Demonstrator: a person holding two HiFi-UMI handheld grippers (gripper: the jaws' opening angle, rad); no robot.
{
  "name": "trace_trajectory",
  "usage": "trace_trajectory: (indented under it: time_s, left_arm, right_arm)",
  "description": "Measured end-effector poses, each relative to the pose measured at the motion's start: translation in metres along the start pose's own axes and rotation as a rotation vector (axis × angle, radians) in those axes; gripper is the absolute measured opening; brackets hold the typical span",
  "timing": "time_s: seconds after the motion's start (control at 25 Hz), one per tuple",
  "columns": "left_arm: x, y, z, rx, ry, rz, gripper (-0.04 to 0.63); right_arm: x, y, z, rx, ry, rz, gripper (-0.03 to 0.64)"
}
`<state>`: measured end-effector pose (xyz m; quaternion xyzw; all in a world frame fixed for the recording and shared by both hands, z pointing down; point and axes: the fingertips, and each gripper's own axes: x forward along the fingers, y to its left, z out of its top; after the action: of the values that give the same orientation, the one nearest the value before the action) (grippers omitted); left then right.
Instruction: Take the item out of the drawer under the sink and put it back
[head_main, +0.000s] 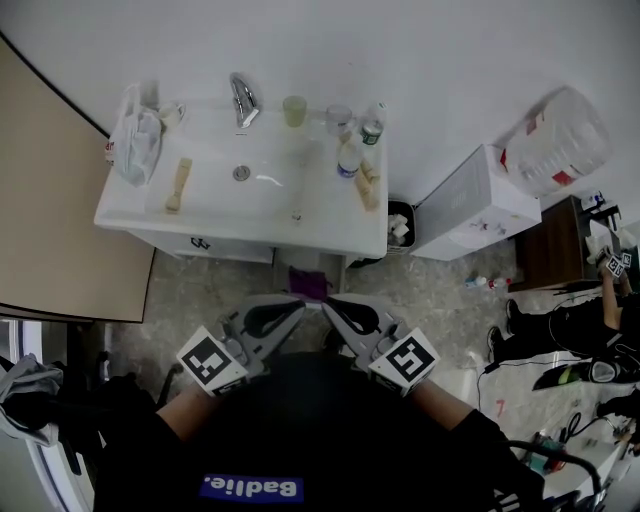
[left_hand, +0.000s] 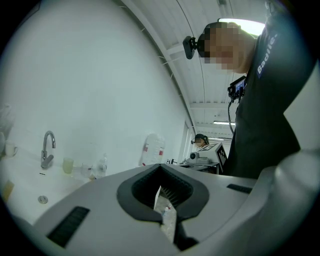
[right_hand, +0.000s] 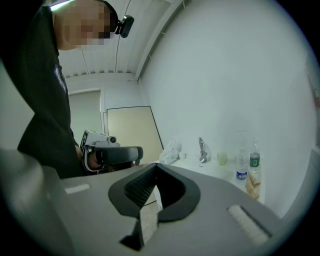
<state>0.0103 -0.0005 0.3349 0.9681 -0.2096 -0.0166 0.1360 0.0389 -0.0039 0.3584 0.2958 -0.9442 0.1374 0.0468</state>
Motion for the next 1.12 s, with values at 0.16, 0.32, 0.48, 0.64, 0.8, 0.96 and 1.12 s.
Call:
trace_trajectory:
  time_s: [0.16,0.32,0.48,0.64,0.8,0.96,1.12]
  left_arm:
    - [0.0,-0.003,-0.006,-0.003,0.014,-0.003,-0.011]
    - [0.002,-0.004,-0.012,0.005,0.017,-0.001,-0.012]
    - [0.002,-0.009,-0.016,0.0,0.029,-0.007,-0.011]
    - [0.0,-0.01,-0.016,0.002,0.026,-0.001,-0.011]
    - [-0.003,-0.012,-0.016,0.004,0.025,0.004,-0.011]
    - [-0.004,-0.013,-0.014,0.006,0.025,0.003,-0.011]
    - [-0.006,-0.012,-0.014,0.006,0.03,0.005,-0.011]
  right_arm:
    - [-0.001,0.003,0.005,-0.014,-0.034,0.006,0.002]
    - [-0.003,0.006,0.005,-0.023,-0.054,0.023,0.002]
    - [-0.004,0.006,0.003,-0.01,-0.061,0.027,0.002]
    - [-0.004,0.008,0.002,-0.008,-0.059,0.029,0.0]
    - [-0.003,0.012,0.001,-0.015,-0.056,0.037,0.001]
    - [-0.003,0.013,0.0,-0.014,-0.054,0.038,0.0]
    - [0.0,0.013,-0.001,-0.009,-0.052,0.04,0.002]
